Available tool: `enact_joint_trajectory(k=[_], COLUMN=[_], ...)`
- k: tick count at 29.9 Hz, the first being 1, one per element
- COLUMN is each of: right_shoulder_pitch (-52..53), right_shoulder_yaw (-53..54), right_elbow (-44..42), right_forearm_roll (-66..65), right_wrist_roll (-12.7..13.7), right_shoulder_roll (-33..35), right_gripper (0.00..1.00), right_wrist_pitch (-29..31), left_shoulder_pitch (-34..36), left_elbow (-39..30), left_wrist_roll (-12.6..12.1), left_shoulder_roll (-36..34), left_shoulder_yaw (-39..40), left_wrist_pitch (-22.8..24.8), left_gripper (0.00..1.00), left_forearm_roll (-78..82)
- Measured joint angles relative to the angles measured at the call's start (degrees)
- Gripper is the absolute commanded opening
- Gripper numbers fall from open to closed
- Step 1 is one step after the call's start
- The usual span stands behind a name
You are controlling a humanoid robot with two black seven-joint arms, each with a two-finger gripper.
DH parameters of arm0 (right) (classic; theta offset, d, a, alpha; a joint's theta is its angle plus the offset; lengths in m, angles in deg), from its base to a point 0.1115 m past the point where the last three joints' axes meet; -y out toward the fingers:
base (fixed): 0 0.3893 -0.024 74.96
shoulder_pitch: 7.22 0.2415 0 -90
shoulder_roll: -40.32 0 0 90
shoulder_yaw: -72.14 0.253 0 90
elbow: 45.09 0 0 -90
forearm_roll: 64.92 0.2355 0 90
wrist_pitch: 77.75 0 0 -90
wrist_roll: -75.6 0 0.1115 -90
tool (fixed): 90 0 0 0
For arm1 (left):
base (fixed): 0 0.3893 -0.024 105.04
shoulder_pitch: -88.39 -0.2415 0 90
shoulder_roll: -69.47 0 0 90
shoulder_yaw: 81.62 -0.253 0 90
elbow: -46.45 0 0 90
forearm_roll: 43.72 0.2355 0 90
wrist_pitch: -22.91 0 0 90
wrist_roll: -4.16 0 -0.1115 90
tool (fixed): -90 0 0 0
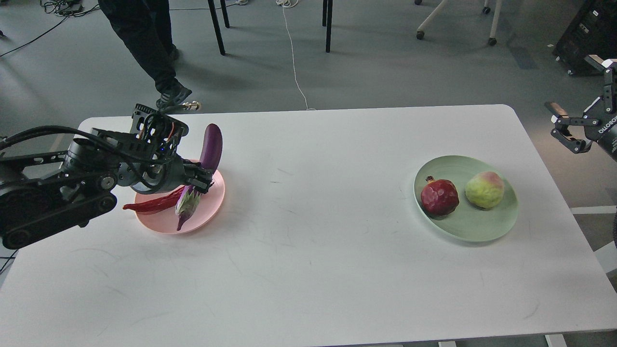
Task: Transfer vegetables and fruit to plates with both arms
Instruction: 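Carry the eggplant onto the pink plate over the chili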
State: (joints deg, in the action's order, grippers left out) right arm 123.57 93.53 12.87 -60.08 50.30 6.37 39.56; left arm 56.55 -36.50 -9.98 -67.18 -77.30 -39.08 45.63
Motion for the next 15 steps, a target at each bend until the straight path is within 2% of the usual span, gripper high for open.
enact_joint_trajectory(k=[4, 12, 13, 15], right_shoulder_pitch=[0.2, 0.5, 0.5, 0.5], right_shoulder_yaw=[0.0, -0.1, -0.1, -0.1], right_elbow=[0.2, 0.4, 0.4, 0.3], right_forearm_roll=[0.0, -0.1, -0.1, -0.1], right_wrist_roll=[0.0, 0.0, 0.0, 0.0], right_shoulder_roll=[-0.1, -0.2, -0.2, 0.0], right_gripper=[0.98, 0.98, 0.98, 0.98], right_wrist_pitch=[-0.7, -0.9, -0.9, -0.9], left_shoulder_pitch=[-1.7, -2.3, -2.4, -2.8], left_elbow=[-0.8, -0.6, -0.5, -0.3], left_wrist_roll=[0.3, 0.3, 0.3, 0.3], left_shoulder_roll=[-2.5, -1.5, -1.4, -1.4], left_shoulder_yaw=[0.0, -0.1, -0.2, -0.4], left_wrist_pitch=[0.0, 0.0, 0.0, 0.0], left_gripper=[0.21, 0.29, 0.31, 0.40], left_forearm_roll=[0.1, 0.4, 0.4, 0.6])
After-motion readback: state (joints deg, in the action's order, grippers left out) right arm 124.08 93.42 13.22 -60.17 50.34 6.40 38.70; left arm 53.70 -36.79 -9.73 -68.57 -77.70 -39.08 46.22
